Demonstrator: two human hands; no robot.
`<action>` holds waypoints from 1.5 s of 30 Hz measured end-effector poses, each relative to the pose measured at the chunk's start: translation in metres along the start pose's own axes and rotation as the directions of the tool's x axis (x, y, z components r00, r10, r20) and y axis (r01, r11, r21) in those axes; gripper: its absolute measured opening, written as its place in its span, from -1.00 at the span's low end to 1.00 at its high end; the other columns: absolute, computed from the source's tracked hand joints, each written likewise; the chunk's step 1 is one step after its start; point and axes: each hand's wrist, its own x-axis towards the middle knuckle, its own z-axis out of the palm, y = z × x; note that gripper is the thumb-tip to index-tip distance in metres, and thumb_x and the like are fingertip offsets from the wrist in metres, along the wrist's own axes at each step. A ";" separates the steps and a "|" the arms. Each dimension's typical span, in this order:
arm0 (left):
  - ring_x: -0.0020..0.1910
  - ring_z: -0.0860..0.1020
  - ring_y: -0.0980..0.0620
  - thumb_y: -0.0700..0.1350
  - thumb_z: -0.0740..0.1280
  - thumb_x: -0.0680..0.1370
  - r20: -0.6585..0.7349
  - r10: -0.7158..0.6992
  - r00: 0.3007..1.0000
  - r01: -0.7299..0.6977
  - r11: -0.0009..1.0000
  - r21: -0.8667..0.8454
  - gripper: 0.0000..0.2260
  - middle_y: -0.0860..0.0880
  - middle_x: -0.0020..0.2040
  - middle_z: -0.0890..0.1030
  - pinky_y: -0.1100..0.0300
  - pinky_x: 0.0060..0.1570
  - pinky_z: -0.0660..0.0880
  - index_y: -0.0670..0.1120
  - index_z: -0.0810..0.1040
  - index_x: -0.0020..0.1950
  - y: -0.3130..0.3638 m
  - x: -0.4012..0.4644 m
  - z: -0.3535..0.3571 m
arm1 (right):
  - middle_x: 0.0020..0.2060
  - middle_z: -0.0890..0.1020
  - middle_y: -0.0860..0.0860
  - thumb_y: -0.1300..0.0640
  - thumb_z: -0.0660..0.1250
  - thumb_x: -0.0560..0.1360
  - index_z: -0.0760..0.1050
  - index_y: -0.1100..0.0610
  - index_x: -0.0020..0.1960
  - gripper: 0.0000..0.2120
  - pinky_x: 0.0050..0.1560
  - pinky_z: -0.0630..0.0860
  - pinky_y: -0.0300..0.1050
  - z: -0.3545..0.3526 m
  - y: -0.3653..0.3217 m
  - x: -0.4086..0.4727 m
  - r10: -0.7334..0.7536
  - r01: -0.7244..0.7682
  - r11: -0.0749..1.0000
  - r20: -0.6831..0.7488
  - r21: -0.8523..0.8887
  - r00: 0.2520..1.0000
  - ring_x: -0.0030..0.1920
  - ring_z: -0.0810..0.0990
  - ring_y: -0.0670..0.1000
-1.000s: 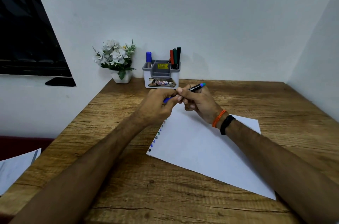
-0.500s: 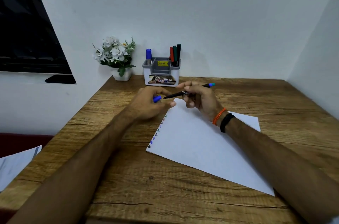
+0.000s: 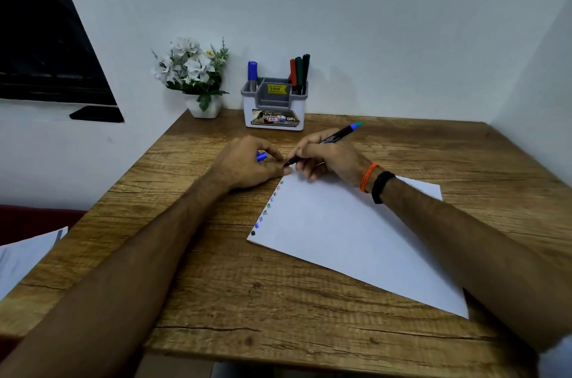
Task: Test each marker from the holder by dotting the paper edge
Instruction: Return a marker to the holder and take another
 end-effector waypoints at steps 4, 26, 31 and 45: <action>0.15 0.52 0.08 0.20 0.47 0.37 0.000 0.013 1.000 -0.013 1.000 0.001 -0.68 0.08 0.20 0.62 0.19 0.08 0.40 0.12 0.65 0.07 0.001 0.000 -0.001 | -0.30 0.64 0.20 0.34 0.34 0.52 0.61 0.31 -0.10 -0.92 -0.39 0.58 -0.19 0.002 0.003 0.001 -0.031 0.034 0.998 0.049 -0.054 0.998 -0.40 0.62 0.02; 0.22 0.49 0.04 0.08 0.48 0.42 0.075 -0.015 0.997 0.020 0.998 -0.058 -0.71 0.03 0.26 0.58 -0.02 0.24 0.44 0.08 0.64 0.12 0.005 -0.002 -0.005 | -0.37 0.69 -0.02 0.34 0.35 0.51 0.61 0.34 -0.10 -0.92 -0.42 0.52 -0.27 0.005 0.009 -0.002 -0.042 0.046 0.982 0.023 -0.183 0.999 -0.43 0.59 -0.09; 0.24 0.48 0.04 0.07 0.48 0.43 0.081 -0.020 0.997 0.024 0.998 -0.056 -0.71 0.03 0.27 0.57 -0.04 0.25 0.44 0.07 0.64 0.13 0.007 -0.003 -0.005 | -0.38 0.69 -0.06 0.33 0.36 0.51 0.61 0.34 -0.10 -0.92 -0.41 0.52 -0.29 0.005 0.008 -0.003 -0.049 0.054 0.977 0.029 -0.206 0.998 -0.43 0.59 -0.10; 0.23 0.48 0.05 0.08 0.48 0.43 0.078 -0.023 0.997 0.028 0.998 -0.061 -0.71 0.03 0.27 0.57 0.04 0.20 0.45 0.08 0.65 0.12 0.006 -0.001 -0.004 | -0.34 0.68 0.06 0.32 0.38 0.49 0.63 0.26 -0.14 -0.93 -0.40 0.53 -0.26 0.005 0.011 -0.002 -0.042 0.044 0.977 0.013 -0.208 0.999 -0.42 0.61 -0.06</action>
